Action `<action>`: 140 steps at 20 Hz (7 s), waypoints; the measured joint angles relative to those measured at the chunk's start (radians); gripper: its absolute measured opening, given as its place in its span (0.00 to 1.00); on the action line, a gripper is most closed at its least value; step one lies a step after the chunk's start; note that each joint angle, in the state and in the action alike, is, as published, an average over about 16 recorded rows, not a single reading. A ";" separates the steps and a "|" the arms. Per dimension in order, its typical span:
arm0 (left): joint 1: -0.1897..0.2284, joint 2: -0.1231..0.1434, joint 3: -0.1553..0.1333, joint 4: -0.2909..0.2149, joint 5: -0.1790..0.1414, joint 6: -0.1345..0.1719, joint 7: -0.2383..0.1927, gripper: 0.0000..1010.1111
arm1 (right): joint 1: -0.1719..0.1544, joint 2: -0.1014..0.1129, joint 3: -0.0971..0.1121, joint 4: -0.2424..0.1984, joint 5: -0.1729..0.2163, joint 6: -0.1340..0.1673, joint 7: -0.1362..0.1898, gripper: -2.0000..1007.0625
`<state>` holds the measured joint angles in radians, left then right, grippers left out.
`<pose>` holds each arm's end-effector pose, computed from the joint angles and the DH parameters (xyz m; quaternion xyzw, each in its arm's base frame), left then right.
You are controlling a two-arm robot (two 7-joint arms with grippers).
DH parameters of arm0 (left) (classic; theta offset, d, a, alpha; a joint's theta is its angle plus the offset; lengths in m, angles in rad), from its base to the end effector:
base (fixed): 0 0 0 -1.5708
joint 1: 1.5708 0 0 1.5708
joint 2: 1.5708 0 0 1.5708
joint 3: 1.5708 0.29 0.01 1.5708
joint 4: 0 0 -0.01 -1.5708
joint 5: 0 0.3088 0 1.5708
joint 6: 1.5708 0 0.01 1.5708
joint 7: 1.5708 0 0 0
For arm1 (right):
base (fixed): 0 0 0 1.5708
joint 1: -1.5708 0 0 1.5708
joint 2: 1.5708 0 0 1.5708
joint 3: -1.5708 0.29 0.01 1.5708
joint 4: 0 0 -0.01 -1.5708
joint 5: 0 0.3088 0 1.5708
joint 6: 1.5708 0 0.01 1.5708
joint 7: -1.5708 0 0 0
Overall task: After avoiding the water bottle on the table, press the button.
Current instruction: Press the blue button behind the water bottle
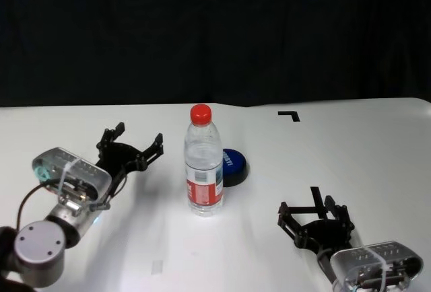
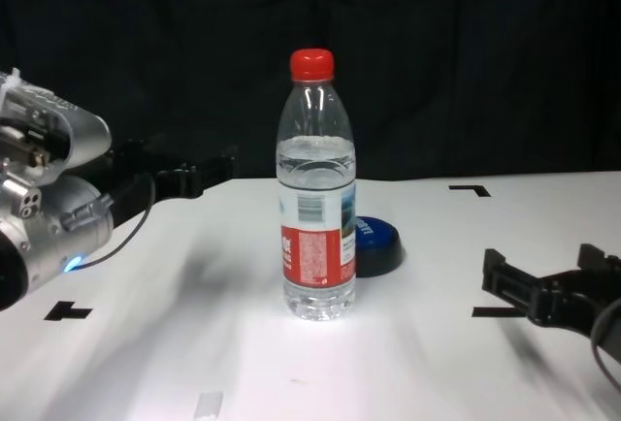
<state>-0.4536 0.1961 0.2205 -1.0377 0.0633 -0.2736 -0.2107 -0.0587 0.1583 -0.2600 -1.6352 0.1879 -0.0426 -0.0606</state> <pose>0.4482 0.0289 -0.2947 0.0704 -0.1676 0.5587 0.8092 0.3002 0.0394 -0.3070 0.0184 0.0178 -0.6311 0.7753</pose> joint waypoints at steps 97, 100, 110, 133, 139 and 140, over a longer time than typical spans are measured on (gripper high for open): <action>0.541 -0.112 -0.174 -0.587 0.133 0.156 0.199 1.00 | 0.000 0.000 0.000 0.000 0.000 0.000 0.000 1.00; 0.544 -0.117 -0.176 -0.589 0.134 0.160 0.202 1.00 | 0.000 0.000 0.000 0.000 0.000 0.000 0.000 1.00; 0.551 -0.128 -0.181 -0.594 0.132 0.170 0.208 1.00 | 0.000 0.000 0.000 0.000 0.000 0.000 0.000 1.00; 0.552 -0.128 -0.180 -0.593 0.131 0.169 0.207 1.00 | 0.047 -0.037 0.028 0.036 -0.055 -0.004 0.035 1.00; 0.552 -0.128 -0.180 -0.593 0.131 0.169 0.207 1.00 | 0.085 -0.048 0.042 0.065 -0.078 -0.010 0.060 1.00; 0.552 -0.128 -0.180 -0.593 0.131 0.169 0.207 1.00 | 0.092 -0.050 0.044 0.070 -0.081 -0.011 0.064 1.00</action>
<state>0.0984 0.0682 0.0402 -1.6305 0.1943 -0.1051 -0.0035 0.0328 0.1088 -0.2155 -1.5649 0.1068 -0.0539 0.0031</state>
